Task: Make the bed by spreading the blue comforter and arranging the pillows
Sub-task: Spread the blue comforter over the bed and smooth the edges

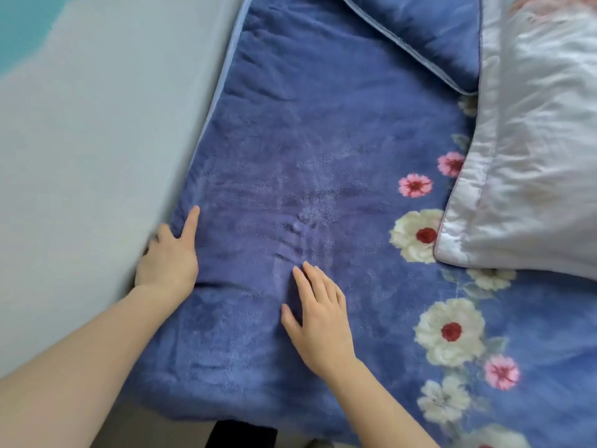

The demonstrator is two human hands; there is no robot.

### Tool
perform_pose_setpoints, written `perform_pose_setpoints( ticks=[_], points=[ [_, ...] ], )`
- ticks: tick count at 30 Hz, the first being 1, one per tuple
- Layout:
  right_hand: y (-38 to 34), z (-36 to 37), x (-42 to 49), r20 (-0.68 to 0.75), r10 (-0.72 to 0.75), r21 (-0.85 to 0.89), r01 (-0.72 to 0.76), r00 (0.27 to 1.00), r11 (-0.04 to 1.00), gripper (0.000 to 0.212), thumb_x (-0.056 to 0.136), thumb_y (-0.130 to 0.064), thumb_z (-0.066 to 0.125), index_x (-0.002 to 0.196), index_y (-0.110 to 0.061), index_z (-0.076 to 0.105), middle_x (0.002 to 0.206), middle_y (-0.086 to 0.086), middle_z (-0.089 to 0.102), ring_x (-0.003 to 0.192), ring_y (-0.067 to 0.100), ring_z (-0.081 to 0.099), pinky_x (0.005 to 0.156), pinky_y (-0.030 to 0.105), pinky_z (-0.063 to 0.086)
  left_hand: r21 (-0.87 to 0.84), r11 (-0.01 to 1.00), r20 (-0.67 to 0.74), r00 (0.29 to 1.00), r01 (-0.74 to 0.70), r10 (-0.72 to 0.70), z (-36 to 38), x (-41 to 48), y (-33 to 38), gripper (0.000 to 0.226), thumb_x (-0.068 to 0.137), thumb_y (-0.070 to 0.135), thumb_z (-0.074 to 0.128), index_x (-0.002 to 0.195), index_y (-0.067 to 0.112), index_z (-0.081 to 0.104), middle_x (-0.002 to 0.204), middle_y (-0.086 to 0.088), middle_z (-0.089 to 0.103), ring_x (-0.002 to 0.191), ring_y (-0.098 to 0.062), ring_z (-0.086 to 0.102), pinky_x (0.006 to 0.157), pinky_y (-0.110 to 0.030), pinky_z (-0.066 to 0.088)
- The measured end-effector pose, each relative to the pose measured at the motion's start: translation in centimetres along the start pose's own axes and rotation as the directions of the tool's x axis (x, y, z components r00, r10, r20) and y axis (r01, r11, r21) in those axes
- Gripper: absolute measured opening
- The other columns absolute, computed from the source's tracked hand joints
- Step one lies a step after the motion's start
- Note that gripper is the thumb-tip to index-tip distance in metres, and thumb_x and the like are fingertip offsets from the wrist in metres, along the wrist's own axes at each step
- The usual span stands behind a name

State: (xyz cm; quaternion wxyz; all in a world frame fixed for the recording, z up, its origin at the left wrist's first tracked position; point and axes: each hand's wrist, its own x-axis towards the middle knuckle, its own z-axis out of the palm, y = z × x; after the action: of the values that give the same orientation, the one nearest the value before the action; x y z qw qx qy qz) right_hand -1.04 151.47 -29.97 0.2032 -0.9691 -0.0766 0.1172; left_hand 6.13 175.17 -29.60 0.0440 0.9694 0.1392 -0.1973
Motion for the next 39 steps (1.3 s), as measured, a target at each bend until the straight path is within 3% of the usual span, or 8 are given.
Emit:
perform_pose_setpoints(
  ticks=[7,12,18,25,29,34,37,39],
  points=[
    [4.1,1.3,-15.2,0.026,-0.054,-0.166,0.058,0.998,0.984,0.061,0.076,-0.036,0.06,0.132,-0.012,0.054,0.136,0.008,0.051,0.124,0.024,0.042,0.102,0.041,0.03,-0.558,0.807,-0.07,0.959,0.191,-0.276,6.3,-17.1,-4.0,0.061,0.097,0.03,0.048,0.151,0.028,0.019,0.131,-0.026,0.049,0.113,-0.045,0.051,0.092,-0.05,0.043],
    [9.3,-0.4,-19.4,-0.03,0.138,-0.286,-0.141,0.99,0.948,0.072,0.056,-0.029,0.089,0.119,-0.021,0.055,0.116,0.012,0.054,0.104,0.03,0.047,0.079,0.05,0.04,-0.54,0.802,0.059,0.962,0.255,-0.266,9.5,-22.3,-6.1,0.072,0.096,0.016,0.046,0.148,0.05,0.009,0.092,-0.02,0.059,0.079,-0.039,0.058,0.073,-0.044,0.047],
    [9.3,0.0,-16.7,-0.052,0.142,-0.334,-0.152,0.988,0.93,0.041,0.058,-0.004,0.082,0.092,-0.015,0.061,0.084,0.009,0.054,0.079,0.033,0.051,0.066,0.044,0.041,-0.444,0.871,0.039,0.976,0.21,-0.215,8.0,-20.0,-10.2,0.056,0.091,0.009,0.051,0.144,0.025,0.042,0.088,-0.014,0.068,0.084,-0.036,0.061,0.077,-0.041,0.046],
    [9.2,-0.8,-16.4,0.07,0.183,-0.332,-0.15,0.981,0.931,0.03,0.061,-0.004,0.075,0.084,-0.014,0.059,0.078,0.008,0.054,0.077,0.035,0.054,0.062,0.041,0.04,-0.73,0.536,0.216,0.887,0.424,-0.407,9.1,-18.3,-5.8,0.032,0.089,0.025,0.059,0.114,0.005,0.061,0.113,-0.018,0.067,0.106,-0.034,0.061,0.085,-0.038,0.047],
    [8.4,-2.2,-16.0,0.218,0.103,-0.087,-0.085,0.97,0.993,0.033,0.062,0.004,0.058,0.071,-0.021,0.037,0.064,-0.009,0.039,0.066,0.028,0.044,0.06,0.035,0.028,-0.777,0.341,0.197,0.719,0.529,-0.667,9.3,-19.9,-5.8,0.034,0.09,0.025,0.053,0.109,-0.004,0.057,0.113,-0.027,0.063,0.1,-0.041,0.059,0.084,-0.041,0.046],
    [9.6,-2.5,-16.9,0.356,0.022,-0.111,0.018,0.934,0.994,0.015,0.08,-0.02,0.063,0.092,-0.022,0.054,0.089,-0.01,0.041,0.096,0.023,0.048,0.075,0.033,0.028,-0.723,-0.064,0.459,0.409,0.688,-0.789,10.3,-16.1,-3.7,0.06,0.091,0.034,0.045,0.139,0.002,0.032,0.143,-0.024,0.042,0.126,-0.041,0.046,0.103,-0.05,0.04],
    [9.6,-2.5,-17.1,0.313,0.045,-0.056,-0.029,0.949,0.998,0.016,0.082,-0.022,0.06,0.097,-0.02,0.055,0.096,-0.005,0.046,0.101,0.025,0.047,0.079,0.035,0.028,-0.705,0.007,0.397,0.403,0.709,-0.825,10.2,-15.9,-1.4,0.058,0.093,0.024,0.041,0.145,0.006,0.023,0.152,-0.019,0.028,0.136,-0.038,0.035,0.111,-0.047,0.031],
    [10.2,-3.3,-17.6,0.199,0.092,0.003,-0.094,0.976,0.996,0.012,0.084,-0.02,0.058,0.095,-0.018,0.054,0.097,-0.001,0.052,0.098,0.026,0.049,0.081,0.039,0.034,-0.726,0.255,0.21,0.559,0.639,-0.802,9.2,-18.4,1.1,0.061,0.092,0.015,0.043,0.147,0.004,0.018,0.155,-0.023,0.019,0.138,-0.041,0.028,0.114,-0.047,0.024]
  ],
)
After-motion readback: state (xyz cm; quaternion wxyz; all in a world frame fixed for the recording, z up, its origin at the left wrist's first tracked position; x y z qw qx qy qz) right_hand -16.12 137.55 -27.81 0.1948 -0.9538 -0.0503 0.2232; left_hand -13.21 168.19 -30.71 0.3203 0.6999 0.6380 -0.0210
